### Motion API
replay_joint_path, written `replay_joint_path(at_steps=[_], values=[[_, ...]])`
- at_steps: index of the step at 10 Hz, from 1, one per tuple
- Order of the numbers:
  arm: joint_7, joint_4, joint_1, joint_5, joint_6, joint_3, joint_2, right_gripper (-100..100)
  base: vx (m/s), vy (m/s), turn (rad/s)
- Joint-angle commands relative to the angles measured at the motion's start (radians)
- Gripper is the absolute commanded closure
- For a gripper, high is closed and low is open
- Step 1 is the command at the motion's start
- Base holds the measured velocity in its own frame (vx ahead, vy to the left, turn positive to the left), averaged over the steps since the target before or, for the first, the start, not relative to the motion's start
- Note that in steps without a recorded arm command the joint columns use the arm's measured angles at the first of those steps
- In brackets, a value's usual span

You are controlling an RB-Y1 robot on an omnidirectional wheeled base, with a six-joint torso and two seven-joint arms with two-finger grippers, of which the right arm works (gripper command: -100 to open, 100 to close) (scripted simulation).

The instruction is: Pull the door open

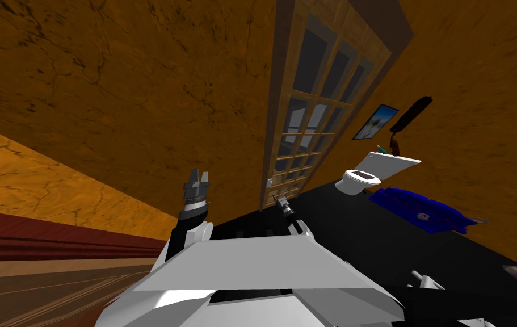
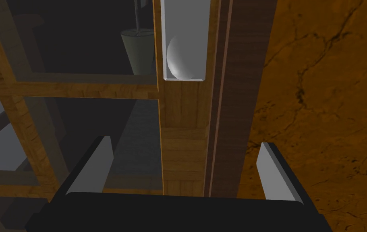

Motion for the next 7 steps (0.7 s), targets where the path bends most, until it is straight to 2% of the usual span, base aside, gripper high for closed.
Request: replay_joint_path(at_steps=[1, 2, 3, 6, 7], values=[[0.017, 0.029, -0.011, 0.005, -0.010, -0.002, -0.002, -100, 0.061, -0.011, 0.003], [0.011, 0.022, -0.010, 0.002, -0.006, -0.002, -0.001, -100, 0.026, -0.003, 0.002], [0.010, 0.021, 0.007, -0.003, -0.015, -0.028, -0.006, -100, 0.031, 0.058, 0.167], [0.004, 0.013, 0.039, -0.012, -0.026, -0.074, -0.015, -100, 0.069, 0.107, 0.245], [0.001, 0.008, 0.058, -0.018, -0.034, -0.102, -0.021, -100, 0.122, 0.084, 0.263]])
